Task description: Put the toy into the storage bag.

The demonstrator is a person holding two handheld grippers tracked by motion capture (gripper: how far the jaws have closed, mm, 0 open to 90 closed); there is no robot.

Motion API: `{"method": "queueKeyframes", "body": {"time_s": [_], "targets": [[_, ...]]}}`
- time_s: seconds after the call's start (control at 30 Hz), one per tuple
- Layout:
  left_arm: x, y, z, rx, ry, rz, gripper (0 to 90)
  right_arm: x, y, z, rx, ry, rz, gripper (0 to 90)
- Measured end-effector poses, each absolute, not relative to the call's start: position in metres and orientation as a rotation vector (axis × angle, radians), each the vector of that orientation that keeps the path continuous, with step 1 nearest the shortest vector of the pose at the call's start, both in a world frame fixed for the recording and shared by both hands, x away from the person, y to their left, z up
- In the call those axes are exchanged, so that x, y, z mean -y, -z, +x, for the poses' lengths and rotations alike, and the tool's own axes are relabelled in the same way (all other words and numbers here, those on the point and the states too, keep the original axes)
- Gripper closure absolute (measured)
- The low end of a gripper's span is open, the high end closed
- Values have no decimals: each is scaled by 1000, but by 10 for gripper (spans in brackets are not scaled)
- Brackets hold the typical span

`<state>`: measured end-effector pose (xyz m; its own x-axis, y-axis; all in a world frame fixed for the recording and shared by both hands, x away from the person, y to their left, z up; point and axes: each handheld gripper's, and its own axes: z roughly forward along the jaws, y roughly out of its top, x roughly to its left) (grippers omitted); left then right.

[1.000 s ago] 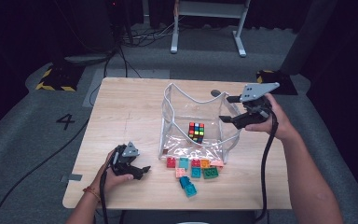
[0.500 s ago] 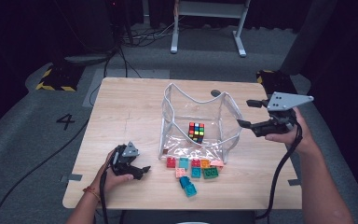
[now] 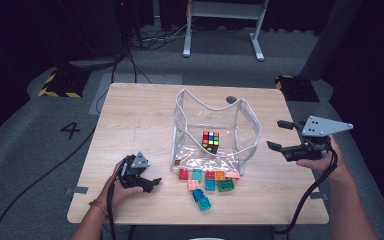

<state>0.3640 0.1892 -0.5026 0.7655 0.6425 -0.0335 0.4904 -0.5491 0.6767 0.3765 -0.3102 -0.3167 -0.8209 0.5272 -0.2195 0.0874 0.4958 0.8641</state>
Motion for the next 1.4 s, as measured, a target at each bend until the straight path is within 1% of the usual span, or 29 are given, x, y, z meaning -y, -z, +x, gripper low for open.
{"method": "queueKeyframes", "body": {"time_s": [0.07, 0.13, 0.2, 0.23, 0.3, 0.47, 0.63, 0.67, 0.93, 1.0, 1.1, 1.4], "targets": [[-189, 503, 364, -841, -285, 2266, 135, 311, 320, 376, -2284, -1274, 516, 246], [-189, 503, 364, -842, -284, 2266, 135, 314, 333, 373, -2297, -1281, 557, 248], [-189, 503, 364, -842, -286, 2265, 135, 315, 337, 372, -2301, -1288, 562, 249], [-189, 503, 364, -843, -286, 2264, 136, 317, 347, 371, -2322, -1318, 578, 261], [-189, 503, 364, -843, -286, 2264, 136, 318, 351, 370, -2327, -1312, 579, 264], [-189, 502, 363, -843, -292, 2267, 137, 319, 378, 366, -2380, -1294, 590, 277], [-189, 502, 363, -843, -293, 2266, 139, 313, 408, 360, -2426, -1238, 606, 295], [-189, 502, 363, -843, -293, 2265, 139, 313, 408, 360, -2426, -1238, 606, 295], [-189, 503, 363, -844, -287, 2262, 140, 300, 446, 352, -2514, -1252, 607, 316], [-189, 503, 363, -843, -287, 2262, 140, 299, 450, 351, -2517, -1267, 616, 321], [-189, 503, 363, -842, -289, 2264, 141, 289, 468, 342, -2580, -1257, 619, 327], [-189, 503, 363, -840, -291, 2266, 141, 273, 482, 337, -2612, -1254, 583, 339]]}}
